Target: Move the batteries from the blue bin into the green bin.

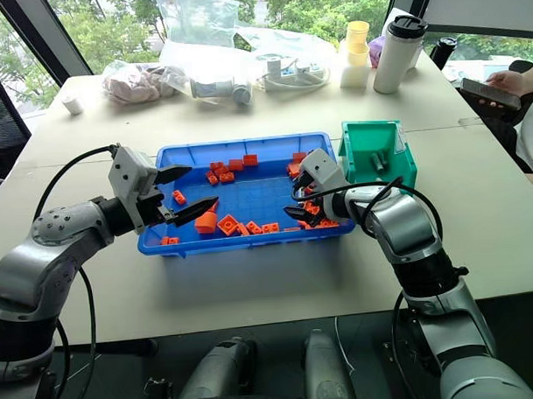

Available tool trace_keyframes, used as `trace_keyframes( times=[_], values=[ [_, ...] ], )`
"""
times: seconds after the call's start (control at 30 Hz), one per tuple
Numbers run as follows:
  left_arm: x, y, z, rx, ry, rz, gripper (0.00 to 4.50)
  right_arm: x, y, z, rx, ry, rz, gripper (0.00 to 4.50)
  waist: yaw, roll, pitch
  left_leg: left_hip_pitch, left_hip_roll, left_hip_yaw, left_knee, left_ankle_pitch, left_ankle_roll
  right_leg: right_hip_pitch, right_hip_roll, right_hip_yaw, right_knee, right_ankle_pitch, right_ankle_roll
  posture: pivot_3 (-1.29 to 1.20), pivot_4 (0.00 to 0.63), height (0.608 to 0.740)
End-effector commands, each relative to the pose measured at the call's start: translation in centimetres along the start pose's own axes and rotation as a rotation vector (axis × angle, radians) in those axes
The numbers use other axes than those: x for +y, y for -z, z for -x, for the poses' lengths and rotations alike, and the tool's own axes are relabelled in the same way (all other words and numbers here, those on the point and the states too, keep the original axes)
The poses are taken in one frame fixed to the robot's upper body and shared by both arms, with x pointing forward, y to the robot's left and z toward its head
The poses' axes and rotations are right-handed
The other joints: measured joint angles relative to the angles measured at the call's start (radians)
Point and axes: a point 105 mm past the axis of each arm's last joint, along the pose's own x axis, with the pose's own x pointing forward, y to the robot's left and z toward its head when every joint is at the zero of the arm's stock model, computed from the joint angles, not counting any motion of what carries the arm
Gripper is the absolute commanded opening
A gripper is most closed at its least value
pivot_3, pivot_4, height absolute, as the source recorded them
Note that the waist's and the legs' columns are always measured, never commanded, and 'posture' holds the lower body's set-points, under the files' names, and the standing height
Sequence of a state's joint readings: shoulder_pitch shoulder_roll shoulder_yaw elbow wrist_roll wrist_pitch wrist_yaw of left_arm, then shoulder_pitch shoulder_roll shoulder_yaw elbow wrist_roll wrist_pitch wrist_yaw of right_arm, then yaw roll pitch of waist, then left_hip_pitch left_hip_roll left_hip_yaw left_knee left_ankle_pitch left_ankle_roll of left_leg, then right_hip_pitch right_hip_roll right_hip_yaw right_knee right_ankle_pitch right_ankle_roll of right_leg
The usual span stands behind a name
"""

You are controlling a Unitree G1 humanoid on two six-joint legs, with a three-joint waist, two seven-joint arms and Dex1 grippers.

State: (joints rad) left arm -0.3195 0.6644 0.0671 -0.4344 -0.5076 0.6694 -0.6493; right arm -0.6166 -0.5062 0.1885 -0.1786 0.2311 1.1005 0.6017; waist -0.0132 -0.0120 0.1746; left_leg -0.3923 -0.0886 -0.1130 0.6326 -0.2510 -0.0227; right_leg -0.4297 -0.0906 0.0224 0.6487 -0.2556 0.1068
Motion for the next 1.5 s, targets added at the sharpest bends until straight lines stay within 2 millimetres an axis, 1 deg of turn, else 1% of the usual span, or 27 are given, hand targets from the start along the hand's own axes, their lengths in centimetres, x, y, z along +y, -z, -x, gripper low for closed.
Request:
trace_keyframes(
  times=[0.03, 0.2, 0.37, 0.47, 0.5, 0.53, 0.57, 0.63, 0.7, 0.77, 0.83, 0.87, 0.9, 0.97, 1.0, 1.03, 1.07, 1.13, 1.2, 1.3, 1.43, 1.5],
  values=[
    [0.3, -1.1, 0.6, -0.034, -0.022, -0.031, 4.5, 0.5, -1.3, -0.2, -0.044, -0.015, 0.021, 4.48, 0.0, 0.0, 0.0, 0.0, 0.0, 0.0, 0.0, 0.0, 0.0, 0.0, 0.0, 0.0, 0.0, 0.0, 0.0, 0.0, 0.15, 0.74],
    [0.2, -1.2, 0.6, -0.037, -0.026, -0.03, 4.5, 0.4, -1.3, -0.8, -0.03, -0.018, 0.012, 4.48, -0.001, 0.0, 0.0, 0.0, 0.0, 0.0, 0.0, 0.0, 0.0, 0.0, 0.0, 0.0, 0.0, 0.0, 0.0, 0.0, 0.15, 0.74],
    [0.1, -1.1, 0.5, -0.04, -0.028, -0.029, 4.5, -0.1, -0.6, -1.8, 0.003, -0.019, -0.009, 4.48, -0.001, 0.0, 0.0, 0.0, 0.0, 0.0, 0.0, 0.0, 0.0, 0.0, 0.0, 0.0, 0.0, 0.0, 0.0, 0.0, 0.15, 0.74],
    [0.1, -1.1, 0.5, -0.041, -0.031, -0.031, 4.5, -0.3, -0.8, -2.4, 0.008, -0.016, 0.006, 3.64, -0.002, 0.0, 0.0, 0.0, 0.0, 0.0, 0.0, 0.0, 0.0, 0.0, 0.0, 0.0, 0.0, 0.0, 0.0, 0.0, 0.15, 0.74],
    [0.1, -1.1, 0.5, -0.042, -0.034, -0.03, 4.5, -0.3, -0.9, -2.5, 0.006, -0.018, 0.016, 3.08, -0.002, 0.0, 0.0, 0.0, 0.0, 0.0, 0.0, 0.0, 0.0, 0.0, 0.0, 0.0, 0.0, 0.0, 0.0, 0.0, 0.15, 0.74],
    [0.1, -1.1, 0.5, -0.043, -0.036, -0.029, 4.5, -0.3, -1.1, -2.6, 0.003, -0.019, 0.034, 2.63, -0.002, 0.0, 0.0, 0.0, 0.0, 0.0, 0.0, 0.0, 0.0, 0.0, 0.0, 0.0, 0.0, 0.0, 0.0, 0.0, 0.15, 0.74],
    [0.1, -1.1, 0.5, -0.043, -0.038, -0.029, 4.5, -0.2, -1.3, -2.7, 0.0, -0.018, 0.055, 2.05, -0.001, 0.0, 0.0, 0.0, 0.0, 0.0, 0.0, 0.0, 0.0, 0.0, 0.0, 0.0, 0.0, 0.0, 0.0, 0.0, 0.15, 0.74],
    [0.1, -1.1, 0.6, -0.042, -0.041, -0.03, 4.5, -0.1, -1.7, -2.8, -0.007, -0.017, 0.093, 1.09, -0.001, 0.0, 0.0, 0.0, 0.0, 0.0, 0.0, 0.0, 0.0, 0.0, 0.0, 0.0, 0.0, 0.0, 0.0, 0.0, 0.15, 0.74],
    [0.1, -1.1, 0.6, -0.042, -0.044, -0.029, 4.5, 0.1, -2.2, -2.9, -0.015, -0.021, 0.14, 0.03, -0.001, 0.0, 0.0, 0.0, 0.0, 0.0, 0.0, 0.0, 0.0, 0.0, 0.0, 0.0, 0.0, 0.0, 0.0, 0.0, 0.15, 0.74],
    [0.1, -1.1, 0.6, -0.043, -0.047, -0.028, 4.5, -0.1, -4.2, -2.2, -0.071, 0.002, 0.186, 0.02, -0.001, 0.0, 0.0, 0.0, 0.0, 0.0, 0.0, 0.0, 0.0, 0.0, 0.0, 0.0, 0.0, 0.0, 0.0, 0.0, 0.15, 0.74],
    [0.1, -1.1, 0.6, -0.043, -0.049, -0.028, 4.5, -0.4, -5.2, -1.7, -0.103, 0.017, 0.202, 0.02, -0.001, 0.0, 0.0, 0.0, 0.0, 0.0, 0.0, 0.0, 0.0, 0.0, 0.0, 0.0, 0.0, 0.0, 0.0, 0.0, 0.15, 0.74],
    [0.1, -1.1, 0.7, -0.043, -0.048, -0.028, 4.5, -1.8, -6.6, -0.8, -0.152, 0.083, 0.209, 0.02, -0.001, 0.0, 0.0, 0.0, 0.0, 0.0, 0.0, 0.0, 0.0, 0.0, 0.0, 0.0, 0.0, 0.0, 0.0, 0.0, 0.15, 0.74],
    [0.1, -1.1, 0.7, -0.042, -0.048, -0.028, 4.5, -2.8, -7.6, -0.1, -0.186, 0.131, 0.212, 0.02, -0.001, 0.0, 0.0, 0.0, 0.0, 0.0, 0.0, 0.0, 0.0, 0.0, 0.0, 0.0, 0.0, 0.0, 0.0, 0.0, 0.15, 0.74],
    [0.1, -1.1, 0.7, -0.041, -0.048, -0.028, 4.5, -6.3, -9.9, 2.6, -0.269, 0.292, 0.156, 0.02, -0.001, 0.0, 0.0, 0.0, 0.0, 0.0, 0.0, 0.0, 0.0, 0.0, 0.0, 0.0, 0.0, 0.0, 0.0, 0.0, 0.15, 0.74],
    [0.1, -1.1, 0.7, -0.04, -0.048, -0.028, 4.5, -7.4, -10.4, 3.5, -0.292, 0.341, 0.131, 0.02, 0.001, 0.0, 0.0, 0.0, 0.0, 0.0, 0.0, 0.0, 0.0, -0.001, 0.0, 0.0, 0.0, 0.0, 0.0, 0.0, 0.15, 0.74],
    [0.2, -1.1, 0.7, -0.041, -0.047, -0.027, 4.5, -9.5, -10.4, 5.2, -0.296, 0.433, 0.118, 0.02, 0.005, 0.0, 0.0, 0.0, 0.0, 0.0, 0.0, 0.0, 0.0, 0.0, 0.0, 0.0, 0.0, 0.0, 0.0, 0.0, 0.15, 0.74],
    [0.2, -1.1, 0.7, -0.041, -0.046, -0.026, 4.5, -11.2, -10.1, 6.6, -0.287, 0.509, 0.117, 0.02, 0.008, 0.0, 0.0, 0.0, 0.0, 0.0, 0.0, 0.0, 0.0, 0.0, 0.0, 0.0, 0.0, 0.0, 0.0, 0.0, 0.15, 0.74],
    [0.2, -1.1, 0.7, -0.041, -0.043, -0.023, 4.5, -13.3, -8.8, 8.5, -0.248, 0.593, 0.116, 0.02, 0.017, -0.001, 0.0, 0.0, -0.001, -0.001, 0.0, 0.0, 0.0, 0.001, 0.0, -0.001, -0.002, 0.0, 0.0, 0.0, 0.15, 0.74],
    [0.2, -1.1, 0.7, -0.04, -0.038, -0.021, 4.5, -14.1, -7.2, 9.2, -0.212, 0.61, 0.099, 0.02, 0.018, -0.001, -0.001, 0.0, -0.001, 0.0, -0.001, 0.0, 0.0, 0.001, 0.0, 0.0, -0.003, 0.0, 0.0, 0.0, 0.15, 0.74],
    [0.5, -1.1, 0.6, -0.037, -0.036, -0.023, 4.5, -14.2, -5.2, 9.4, -0.171, 0.616, 0.068, 0.02, 0.003, -0.001, -0.001, 0.0, 0.0, 0.002, -0.001, 0.0, 0.0, 0.001, 0.0, 0.0, -0.002, 0.0, 0.0, 0.0, 0.15, 0.74],
    [0.7, -1.2, 0.5, -0.04, -0.031, -0.026, 4.5, -13.6, -3.2, 9.0, -0.122, 0.595, 0.049, 0.02, -0.007, 0.0, 0.0, 0.001, 0.001, 0.002, -0.001, 0.0, 0.0, 0.0, 0.001, 0.001, -0.001, 0.0, 0.0, 0.0, 0.15, 0.74],
    [0.7, -1.4, 0.4, -0.047, -0.026, -0.022, 4.5, -13.2, -2.7, 8.8, -0.114, 0.58, 0.041, 1.05, -0.006, 0.0, 0.0, 0.001, 0.001, 0.002, -0.001, 0.0, 0.0, 0.0, 0.001, 0.001, -0.001, 0.0, 0.0, 0.0, 0.15, 0.74]
  ],
)
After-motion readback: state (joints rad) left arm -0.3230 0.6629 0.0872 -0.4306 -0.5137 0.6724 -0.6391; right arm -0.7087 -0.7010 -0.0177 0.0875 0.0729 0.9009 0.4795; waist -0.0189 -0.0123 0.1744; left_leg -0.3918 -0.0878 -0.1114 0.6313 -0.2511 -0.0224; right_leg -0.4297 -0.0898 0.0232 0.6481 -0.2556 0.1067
